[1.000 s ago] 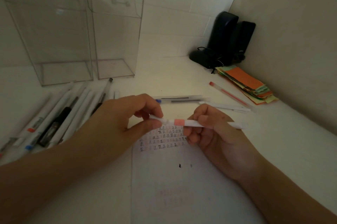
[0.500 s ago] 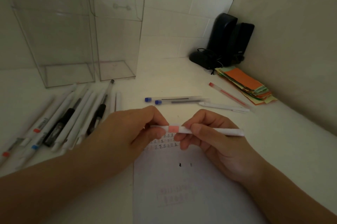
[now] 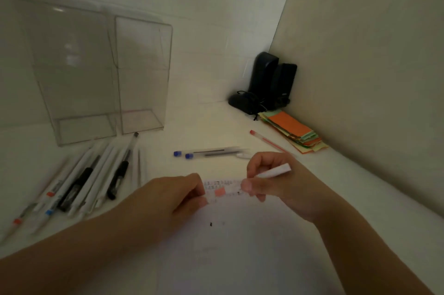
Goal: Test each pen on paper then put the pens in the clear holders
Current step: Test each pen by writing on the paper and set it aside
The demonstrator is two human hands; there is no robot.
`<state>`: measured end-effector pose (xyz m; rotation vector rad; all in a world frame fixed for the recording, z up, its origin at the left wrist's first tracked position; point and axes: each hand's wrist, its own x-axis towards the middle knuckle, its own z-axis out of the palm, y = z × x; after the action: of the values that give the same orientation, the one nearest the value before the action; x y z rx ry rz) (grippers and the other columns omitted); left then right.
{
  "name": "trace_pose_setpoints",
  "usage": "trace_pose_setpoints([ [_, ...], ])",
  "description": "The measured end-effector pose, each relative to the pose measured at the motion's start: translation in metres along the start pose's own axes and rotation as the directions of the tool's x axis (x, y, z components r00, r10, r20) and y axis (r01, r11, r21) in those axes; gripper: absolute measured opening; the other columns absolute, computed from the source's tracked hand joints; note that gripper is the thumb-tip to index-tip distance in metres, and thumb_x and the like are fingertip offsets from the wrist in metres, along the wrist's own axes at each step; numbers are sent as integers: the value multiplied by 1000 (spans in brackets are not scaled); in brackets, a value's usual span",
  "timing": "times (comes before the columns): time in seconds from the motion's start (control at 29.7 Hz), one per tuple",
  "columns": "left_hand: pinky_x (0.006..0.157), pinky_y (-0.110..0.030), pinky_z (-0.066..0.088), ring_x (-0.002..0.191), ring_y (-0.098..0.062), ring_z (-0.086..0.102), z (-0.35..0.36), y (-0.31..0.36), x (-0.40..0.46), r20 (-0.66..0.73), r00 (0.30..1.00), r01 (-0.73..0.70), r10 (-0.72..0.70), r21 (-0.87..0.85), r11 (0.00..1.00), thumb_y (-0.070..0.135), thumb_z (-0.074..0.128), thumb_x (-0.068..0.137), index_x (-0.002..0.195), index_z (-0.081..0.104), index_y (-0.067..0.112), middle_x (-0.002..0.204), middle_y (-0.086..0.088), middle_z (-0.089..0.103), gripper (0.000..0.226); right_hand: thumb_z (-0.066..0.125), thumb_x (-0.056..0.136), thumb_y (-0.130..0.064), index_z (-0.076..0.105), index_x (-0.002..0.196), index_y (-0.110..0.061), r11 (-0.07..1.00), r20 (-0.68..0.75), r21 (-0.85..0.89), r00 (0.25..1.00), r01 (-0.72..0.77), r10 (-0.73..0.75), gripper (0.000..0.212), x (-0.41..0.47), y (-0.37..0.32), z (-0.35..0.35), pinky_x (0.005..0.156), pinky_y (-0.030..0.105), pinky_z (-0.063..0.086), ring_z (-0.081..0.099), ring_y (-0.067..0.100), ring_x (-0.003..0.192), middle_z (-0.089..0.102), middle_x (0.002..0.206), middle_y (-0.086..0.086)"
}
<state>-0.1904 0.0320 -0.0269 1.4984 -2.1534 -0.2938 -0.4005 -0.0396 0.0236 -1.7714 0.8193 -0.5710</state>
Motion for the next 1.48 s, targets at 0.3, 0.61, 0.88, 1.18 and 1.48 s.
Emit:
trace_pose_setpoints([
  [0.3, 58, -11, 39, 76, 4, 52, -12, 60, 6, 27, 980, -198, 197, 60, 978, 65, 30, 80, 83, 48, 41, 79, 18, 58, 31, 69, 78, -18, 70, 85, -10, 997, -201, 56, 979, 45, -33, 11, -132, -21, -44, 63, 27, 52, 62, 19, 66, 71, 78, 10],
  [0.61, 68, 1, 37, 86, 10, 55, 64, 257, -9, 127, 773, -537, 621, -389, 749, 48, 42, 80, 91, 55, 41, 92, 26, 59, 18, 79, 62, -40, 64, 65, -18, 985, -733, 162, 661, -61, 161, 27, -406, 32, -37, 49, 16, 42, 49, 14, 49, 58, 55, 6],
  [0.88, 80, -9, 41, 97, 8, 54, 169, 308, -43, 294, 631, -495, 718, -560, 665, 78, 32, 72, 104, 46, 52, 102, 28, 55, 43, 59, 88, -17, 62, 76, -20, 724, -660, 261, 430, -638, 616, 13, -540, 147, -2, 58, 25, 47, 55, 10, 59, 64, 68, 1],
  [1.18, 77, -5, 41, 92, 11, 56, 173, 320, -36, 269, 683, -465, 679, -558, 688, 80, 38, 67, 102, 48, 54, 100, 32, 58, 45, 60, 84, -34, 59, 111, -28, 536, -772, -29, 359, -844, 525, 28, -534, 164, -26, 81, 20, 45, 58, 7, 92, 62, 108, -8],
  [1.48, 70, -19, 50, 79, 2, 64, 51, 231, -2, 79, 871, -446, 485, -289, 847, 61, 45, 80, 94, 59, 47, 88, 27, 66, 24, 63, 81, -35, 64, 89, -35, 873, -635, -359, 772, -330, 31, 8, -360, 35, -54, 67, 20, 52, 61, 6, 70, 66, 76, -6],
])
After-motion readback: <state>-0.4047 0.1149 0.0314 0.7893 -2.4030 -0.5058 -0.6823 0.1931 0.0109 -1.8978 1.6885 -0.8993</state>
